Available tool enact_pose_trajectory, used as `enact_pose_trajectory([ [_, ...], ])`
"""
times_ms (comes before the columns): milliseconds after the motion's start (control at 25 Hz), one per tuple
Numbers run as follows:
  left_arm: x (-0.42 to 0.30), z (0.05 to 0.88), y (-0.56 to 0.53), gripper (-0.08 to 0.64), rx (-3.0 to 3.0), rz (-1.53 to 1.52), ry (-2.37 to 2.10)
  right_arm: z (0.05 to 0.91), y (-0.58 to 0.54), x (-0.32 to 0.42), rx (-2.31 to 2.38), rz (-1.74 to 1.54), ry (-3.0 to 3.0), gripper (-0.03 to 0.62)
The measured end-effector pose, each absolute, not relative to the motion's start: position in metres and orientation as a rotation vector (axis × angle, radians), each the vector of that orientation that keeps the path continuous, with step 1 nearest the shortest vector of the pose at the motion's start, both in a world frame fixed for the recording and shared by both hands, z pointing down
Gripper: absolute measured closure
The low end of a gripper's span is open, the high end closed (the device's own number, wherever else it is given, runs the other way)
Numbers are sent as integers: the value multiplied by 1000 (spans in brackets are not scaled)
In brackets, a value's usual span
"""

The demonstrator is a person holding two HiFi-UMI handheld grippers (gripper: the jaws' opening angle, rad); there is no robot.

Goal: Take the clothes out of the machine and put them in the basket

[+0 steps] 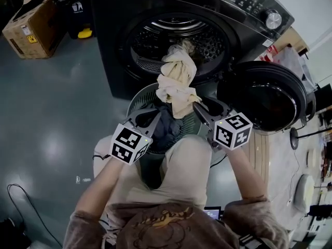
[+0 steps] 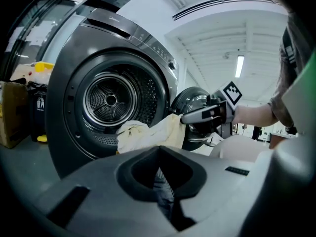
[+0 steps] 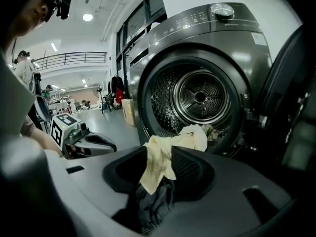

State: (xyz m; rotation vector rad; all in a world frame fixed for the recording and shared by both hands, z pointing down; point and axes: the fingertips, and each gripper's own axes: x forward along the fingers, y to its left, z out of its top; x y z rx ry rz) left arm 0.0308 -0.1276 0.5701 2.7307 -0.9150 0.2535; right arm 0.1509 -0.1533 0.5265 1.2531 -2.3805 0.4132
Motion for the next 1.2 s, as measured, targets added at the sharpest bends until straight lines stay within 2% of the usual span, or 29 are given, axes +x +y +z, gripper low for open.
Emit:
enact_pose_trajectory([
  [80, 30, 571, -129, 555, 2731, 253, -915, 526, -162, 152, 1260, 383, -2366, 379],
  [200, 29, 572, -131, 554, 2727, 253, -923, 532, -185, 155, 1254, 337, -2356, 362],
  [400, 29, 574, -130, 554, 2722, 268, -931, 565, -250, 157, 1258, 368, -2299, 284],
  [600, 31, 575, -130, 554, 2720, 282, -942, 585, -325, 155, 1300, 372, -2240, 240],
  [1080, 31, 578, -134, 554, 2701, 307, -960, 636, -403, 166, 1347, 414, -1965, 230],
  [1200, 29, 579, -135, 554, 2694, 310, -968, 638, -401, 161, 1319, 420, -1974, 272],
])
